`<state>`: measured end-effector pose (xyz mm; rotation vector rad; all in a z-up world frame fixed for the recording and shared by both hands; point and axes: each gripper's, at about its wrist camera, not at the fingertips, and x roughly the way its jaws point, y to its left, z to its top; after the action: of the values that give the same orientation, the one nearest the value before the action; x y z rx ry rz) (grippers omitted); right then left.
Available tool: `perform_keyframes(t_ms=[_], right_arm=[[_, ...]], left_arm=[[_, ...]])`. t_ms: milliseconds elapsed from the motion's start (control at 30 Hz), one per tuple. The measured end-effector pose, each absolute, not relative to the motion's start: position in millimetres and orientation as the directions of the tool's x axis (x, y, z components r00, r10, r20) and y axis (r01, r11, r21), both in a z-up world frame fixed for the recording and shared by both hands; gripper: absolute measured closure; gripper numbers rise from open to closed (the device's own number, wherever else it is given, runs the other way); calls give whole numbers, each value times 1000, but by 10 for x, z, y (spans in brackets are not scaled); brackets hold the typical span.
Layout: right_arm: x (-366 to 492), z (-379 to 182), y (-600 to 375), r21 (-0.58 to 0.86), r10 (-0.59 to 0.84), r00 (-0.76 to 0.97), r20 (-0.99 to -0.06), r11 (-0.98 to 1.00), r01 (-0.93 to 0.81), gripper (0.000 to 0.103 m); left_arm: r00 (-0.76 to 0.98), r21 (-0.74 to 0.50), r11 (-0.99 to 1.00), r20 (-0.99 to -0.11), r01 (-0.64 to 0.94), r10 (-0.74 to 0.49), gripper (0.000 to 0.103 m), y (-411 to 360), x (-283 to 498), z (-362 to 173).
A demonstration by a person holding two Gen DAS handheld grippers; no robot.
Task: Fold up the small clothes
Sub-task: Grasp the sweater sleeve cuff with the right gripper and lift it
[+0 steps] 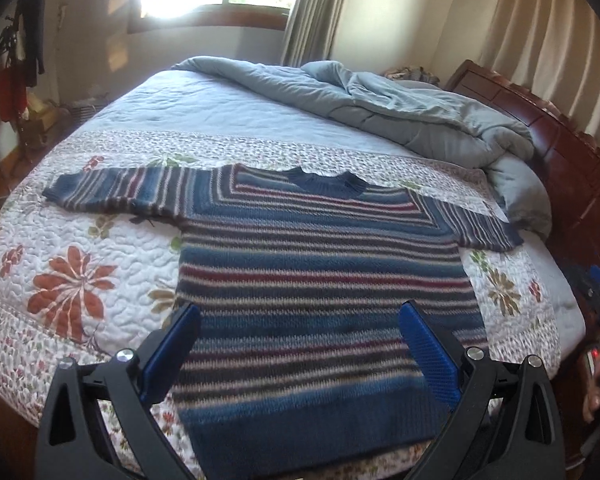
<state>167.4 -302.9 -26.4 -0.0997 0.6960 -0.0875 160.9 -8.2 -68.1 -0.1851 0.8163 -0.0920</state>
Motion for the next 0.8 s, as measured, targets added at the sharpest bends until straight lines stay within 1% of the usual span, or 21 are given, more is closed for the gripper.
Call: perform_keyframes(t_ms=[100, 233, 367, 700, 800], right_arm=[[1752, -363, -3016, -157, -152, 754, -639, 985, 65, 2], [1770, -428, -2964, -135, -136, 737, -662, 989, 61, 2], [1698, -359, -2932, -130, -136, 749, -648, 989, 68, 2], [1679, -287, -2935, -135, -134, 750, -648, 989, 59, 2], [1842, -323, -3151, -104, -114, 739, -664, 993, 61, 2]], left_arm=[[675, -166, 986, -729, -17, -111, 4, -107, 1743, -668], [687, -131, 991, -723, -21, -81, 4, -132, 1719, -600], [697, -89, 996, -715, -7, -58, 4, -180, 1637, -524], [691, -83, 997, -719, 12, -68, 4, -223, 1647, -531], [689, -71, 997, -721, 25, -69, 4, -271, 1759, -598]])
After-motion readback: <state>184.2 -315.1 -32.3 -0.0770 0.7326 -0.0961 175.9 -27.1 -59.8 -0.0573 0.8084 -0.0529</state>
